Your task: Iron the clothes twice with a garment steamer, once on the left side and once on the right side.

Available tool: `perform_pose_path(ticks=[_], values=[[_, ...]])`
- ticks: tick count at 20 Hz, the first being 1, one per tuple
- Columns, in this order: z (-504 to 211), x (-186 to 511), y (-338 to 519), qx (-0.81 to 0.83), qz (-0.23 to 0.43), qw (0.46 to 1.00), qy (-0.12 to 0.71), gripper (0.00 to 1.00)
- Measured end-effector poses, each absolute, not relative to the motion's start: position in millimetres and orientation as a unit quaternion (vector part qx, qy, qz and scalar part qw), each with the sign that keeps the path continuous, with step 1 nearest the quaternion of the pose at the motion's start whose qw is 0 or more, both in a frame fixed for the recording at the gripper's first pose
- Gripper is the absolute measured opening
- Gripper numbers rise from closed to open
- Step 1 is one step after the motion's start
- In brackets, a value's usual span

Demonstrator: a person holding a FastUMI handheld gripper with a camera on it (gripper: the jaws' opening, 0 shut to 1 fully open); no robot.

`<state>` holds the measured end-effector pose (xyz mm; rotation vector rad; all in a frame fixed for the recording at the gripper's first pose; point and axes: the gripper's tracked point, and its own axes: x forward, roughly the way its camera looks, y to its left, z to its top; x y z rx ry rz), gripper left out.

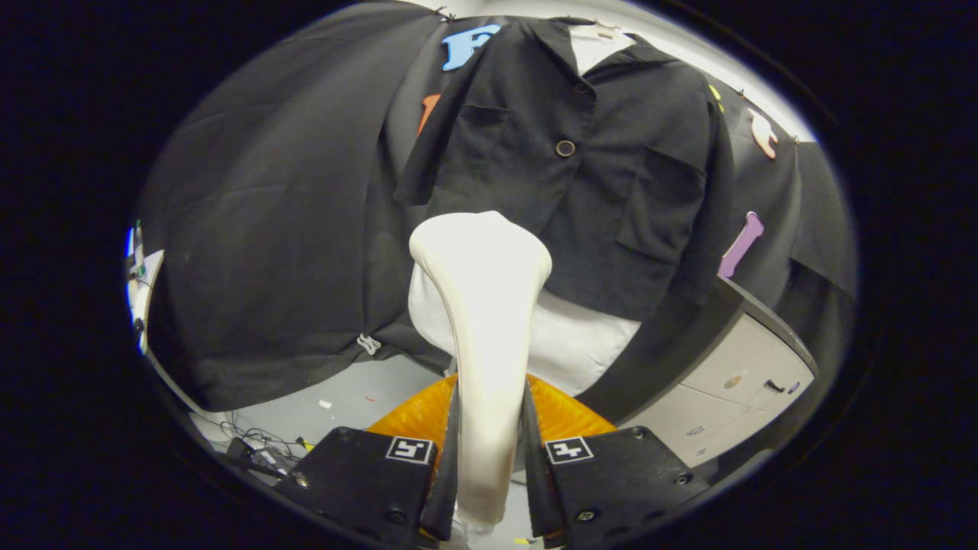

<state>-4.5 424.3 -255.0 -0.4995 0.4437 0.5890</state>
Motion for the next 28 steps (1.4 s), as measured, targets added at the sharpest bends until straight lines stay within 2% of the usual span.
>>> perform_pose_path(ticks=[5,11,13,21,28], values=[[-215,-5,333,-0.226,0.247,0.917,0.215,0.40],[-98,3,202,-0.146,0.149,0.964,0.163,0.40],[-61,-5,169,-0.128,0.134,0.974,0.132,0.40],[45,-26,41,-0.072,0.130,0.987,0.053,0.40],[60,-37,-25,-0.040,0.150,0.987,0.031,0.40]])
